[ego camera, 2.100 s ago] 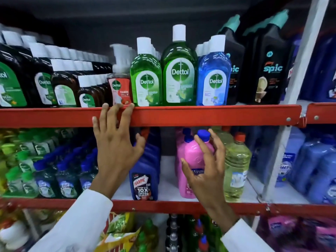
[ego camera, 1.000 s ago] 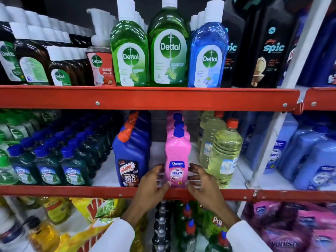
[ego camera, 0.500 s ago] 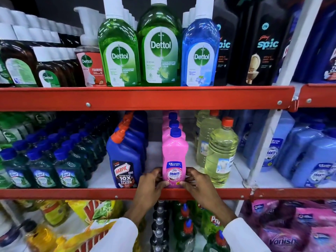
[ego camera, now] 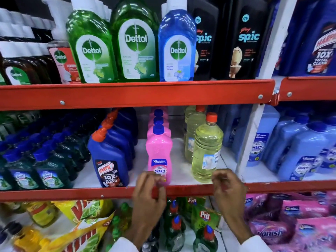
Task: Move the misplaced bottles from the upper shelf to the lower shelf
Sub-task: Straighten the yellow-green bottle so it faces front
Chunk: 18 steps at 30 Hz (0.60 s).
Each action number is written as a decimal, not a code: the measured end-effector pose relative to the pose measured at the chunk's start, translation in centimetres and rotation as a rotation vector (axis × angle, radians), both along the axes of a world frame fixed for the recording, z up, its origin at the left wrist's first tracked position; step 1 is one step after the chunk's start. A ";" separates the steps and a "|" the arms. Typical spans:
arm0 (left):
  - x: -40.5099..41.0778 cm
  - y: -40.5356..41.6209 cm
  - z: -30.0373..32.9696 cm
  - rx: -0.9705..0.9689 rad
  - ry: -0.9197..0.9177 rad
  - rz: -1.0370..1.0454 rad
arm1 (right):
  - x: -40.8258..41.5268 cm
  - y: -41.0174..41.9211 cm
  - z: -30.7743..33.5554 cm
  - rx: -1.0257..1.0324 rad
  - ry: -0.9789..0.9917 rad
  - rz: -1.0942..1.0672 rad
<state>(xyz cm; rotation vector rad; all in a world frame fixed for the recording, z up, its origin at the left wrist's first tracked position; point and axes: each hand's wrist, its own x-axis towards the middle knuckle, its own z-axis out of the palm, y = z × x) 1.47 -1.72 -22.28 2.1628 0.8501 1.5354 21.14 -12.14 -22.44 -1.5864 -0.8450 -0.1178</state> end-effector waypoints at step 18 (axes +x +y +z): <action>12.2 0.7 1.0 -0.481 0.139 -0.240 | 8.5 0.9 0.4 -0.430 -0.141 0.487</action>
